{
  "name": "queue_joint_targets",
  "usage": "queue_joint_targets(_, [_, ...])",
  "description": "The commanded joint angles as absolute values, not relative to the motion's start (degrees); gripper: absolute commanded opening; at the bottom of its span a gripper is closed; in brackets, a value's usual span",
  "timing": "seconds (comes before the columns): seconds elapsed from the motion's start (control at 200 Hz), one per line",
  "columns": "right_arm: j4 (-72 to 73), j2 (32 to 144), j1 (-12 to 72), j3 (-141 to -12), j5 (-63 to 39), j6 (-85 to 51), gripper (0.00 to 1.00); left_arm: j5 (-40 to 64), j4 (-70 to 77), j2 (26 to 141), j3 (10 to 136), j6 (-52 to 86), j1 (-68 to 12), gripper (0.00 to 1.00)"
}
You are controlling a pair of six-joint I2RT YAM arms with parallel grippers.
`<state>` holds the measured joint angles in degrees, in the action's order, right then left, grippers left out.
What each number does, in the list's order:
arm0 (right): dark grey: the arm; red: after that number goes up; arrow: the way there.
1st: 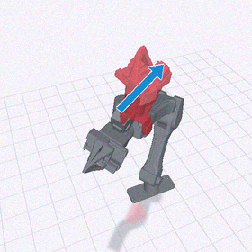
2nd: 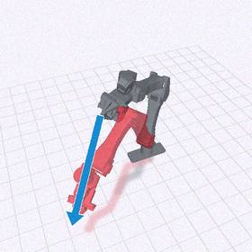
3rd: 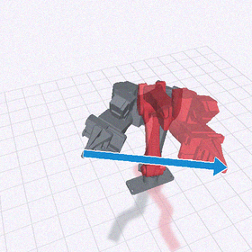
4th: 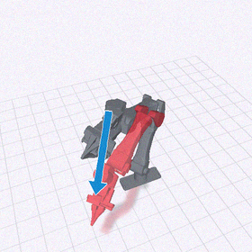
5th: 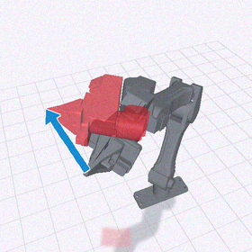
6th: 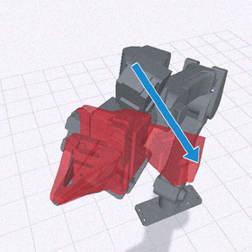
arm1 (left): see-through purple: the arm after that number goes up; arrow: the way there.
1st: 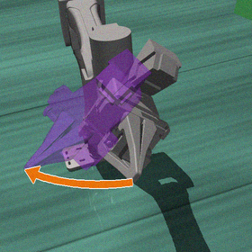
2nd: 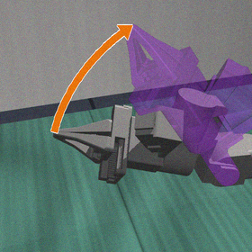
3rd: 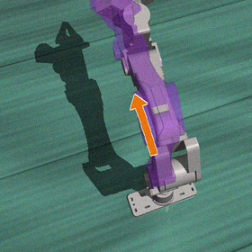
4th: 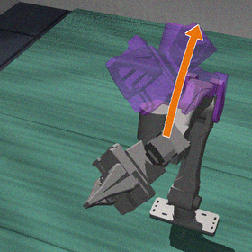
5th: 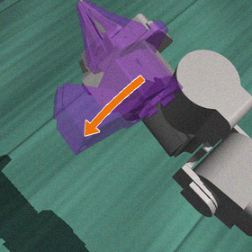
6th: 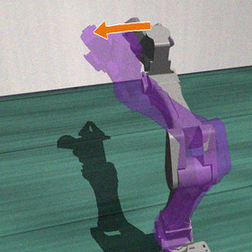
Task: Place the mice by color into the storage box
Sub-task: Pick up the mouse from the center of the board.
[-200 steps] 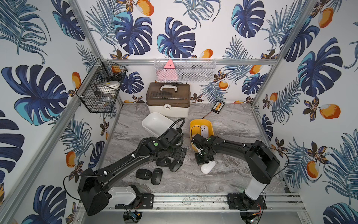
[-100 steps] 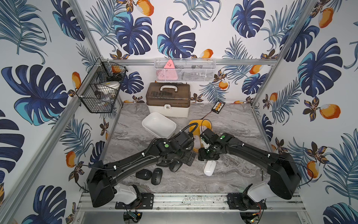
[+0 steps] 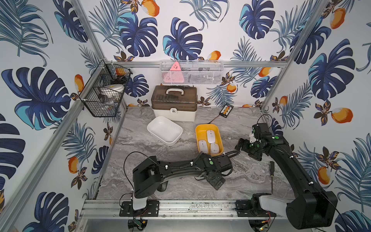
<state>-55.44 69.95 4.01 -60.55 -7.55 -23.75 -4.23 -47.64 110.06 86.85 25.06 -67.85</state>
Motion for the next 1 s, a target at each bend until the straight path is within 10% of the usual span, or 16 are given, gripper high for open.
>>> queue_joint_targets(0.0, [-57.1, 70.1, 2.3, -61.4, -11.1, -21.9, 0.97, -5.3, -51.9, 115.9, 92.1, 25.7, -68.0, 0.99])
queue_joint_targets(0.635, [-56.8, 69.4, 1.8, -60.5, -16.7, -20.7, 0.96, -12.2, -55.2, 130.4, 104.9, 28.8, -67.3, 0.89])
queue_joint_targets(0.996, [-56.3, 69.6, 1.8, -59.9, -17.0, -20.1, 0.95, -9.4, -53.6, 130.1, 104.7, 27.7, -65.7, 0.64])
